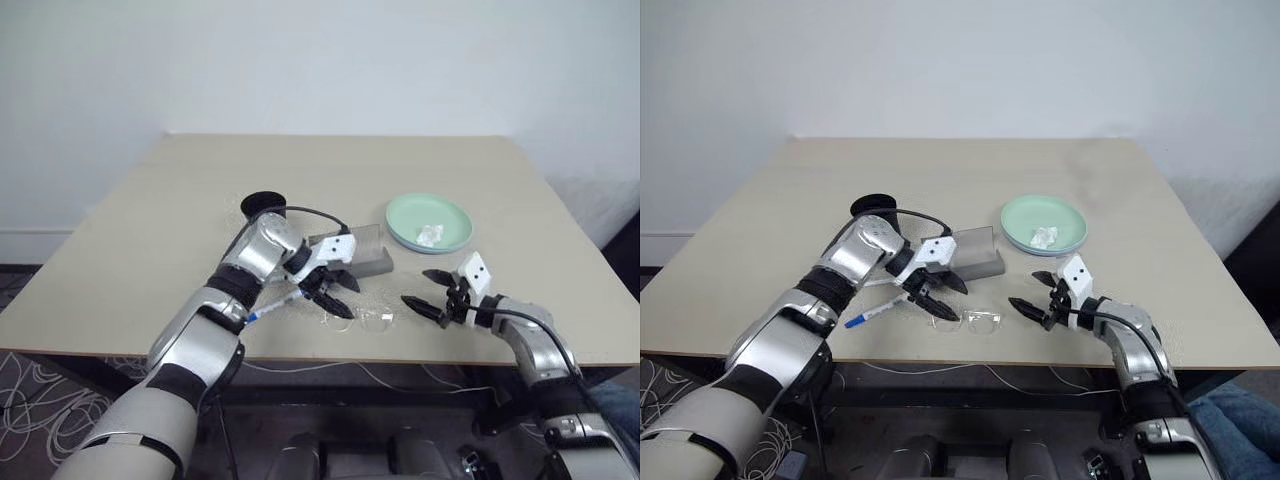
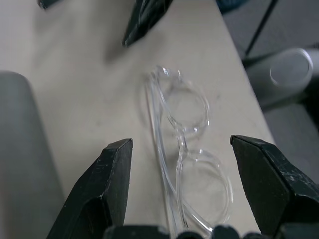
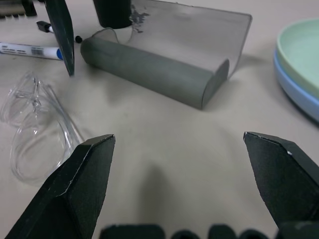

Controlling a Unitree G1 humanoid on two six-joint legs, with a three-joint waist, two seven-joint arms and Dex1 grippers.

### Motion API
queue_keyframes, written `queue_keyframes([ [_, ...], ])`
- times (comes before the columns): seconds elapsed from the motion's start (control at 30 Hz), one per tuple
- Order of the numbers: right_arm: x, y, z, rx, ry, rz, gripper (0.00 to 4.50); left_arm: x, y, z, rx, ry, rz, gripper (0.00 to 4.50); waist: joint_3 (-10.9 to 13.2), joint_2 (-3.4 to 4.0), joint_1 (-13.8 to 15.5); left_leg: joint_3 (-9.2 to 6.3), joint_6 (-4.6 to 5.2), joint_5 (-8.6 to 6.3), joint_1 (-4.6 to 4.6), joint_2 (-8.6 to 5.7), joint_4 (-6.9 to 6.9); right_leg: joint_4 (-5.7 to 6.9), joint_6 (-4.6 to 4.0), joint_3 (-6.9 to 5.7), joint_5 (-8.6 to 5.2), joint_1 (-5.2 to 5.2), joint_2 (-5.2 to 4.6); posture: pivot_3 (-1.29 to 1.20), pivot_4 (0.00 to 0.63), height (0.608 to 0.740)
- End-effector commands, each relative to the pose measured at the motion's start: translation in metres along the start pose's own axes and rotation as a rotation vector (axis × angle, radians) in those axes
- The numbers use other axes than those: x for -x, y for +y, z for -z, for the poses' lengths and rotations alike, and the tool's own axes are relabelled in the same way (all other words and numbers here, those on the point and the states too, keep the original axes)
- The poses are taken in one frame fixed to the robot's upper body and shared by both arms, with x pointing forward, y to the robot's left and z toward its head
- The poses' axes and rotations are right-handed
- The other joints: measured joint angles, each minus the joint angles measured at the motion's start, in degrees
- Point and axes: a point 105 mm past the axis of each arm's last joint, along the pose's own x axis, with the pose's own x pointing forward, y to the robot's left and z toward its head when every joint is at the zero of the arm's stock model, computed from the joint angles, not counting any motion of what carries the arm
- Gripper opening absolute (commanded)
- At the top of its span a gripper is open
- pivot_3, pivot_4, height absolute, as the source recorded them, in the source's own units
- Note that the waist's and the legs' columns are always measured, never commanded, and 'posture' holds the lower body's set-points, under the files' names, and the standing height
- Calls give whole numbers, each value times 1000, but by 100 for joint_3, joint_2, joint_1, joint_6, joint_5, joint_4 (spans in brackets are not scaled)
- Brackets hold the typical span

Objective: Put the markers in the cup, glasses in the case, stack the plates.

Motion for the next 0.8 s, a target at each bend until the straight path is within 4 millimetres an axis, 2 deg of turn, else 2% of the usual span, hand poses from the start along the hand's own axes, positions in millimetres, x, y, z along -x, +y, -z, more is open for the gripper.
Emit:
queue_keyframes([
  [0.03,6,0,-18,12,-79,45,4470,4,10,-13,-62,16,-44,3329,3,-4,-2,1,0,0,0,0,0,1,0,1,0,-1,0,0,0,740],
  [0.23,9,9,-7,-21,-73,68,4470,0,9,-12,-78,12,-40,3329,7,-13,-2,-2,-12,-7,1,0,4,4,1,-1,1,4,-3,0,0,740],
  [0.47,6,13,-6,-37,-78,81,4470,0,12,-10,-110,33,-69,3329,8,-15,1,-4,-5,-3,1,0,4,4,1,-3,0,4,-3,0,0,740],
  [0.57,3,17,-6,-44,-80,77,4500,-2,15,-15,-125,7,-98,2751,8,-15,2,-5,-4,-2,1,0,4,4,1,-3,1,5,-3,0,0,740],
  [0.8,2,18,-6,-51,-78,86,4500,-4,12,-14,-126,2,-73,323,8,-16,0,-4,-2,-1,2,0,5,5,1,-3,1,6,-2,0,0,740],
])
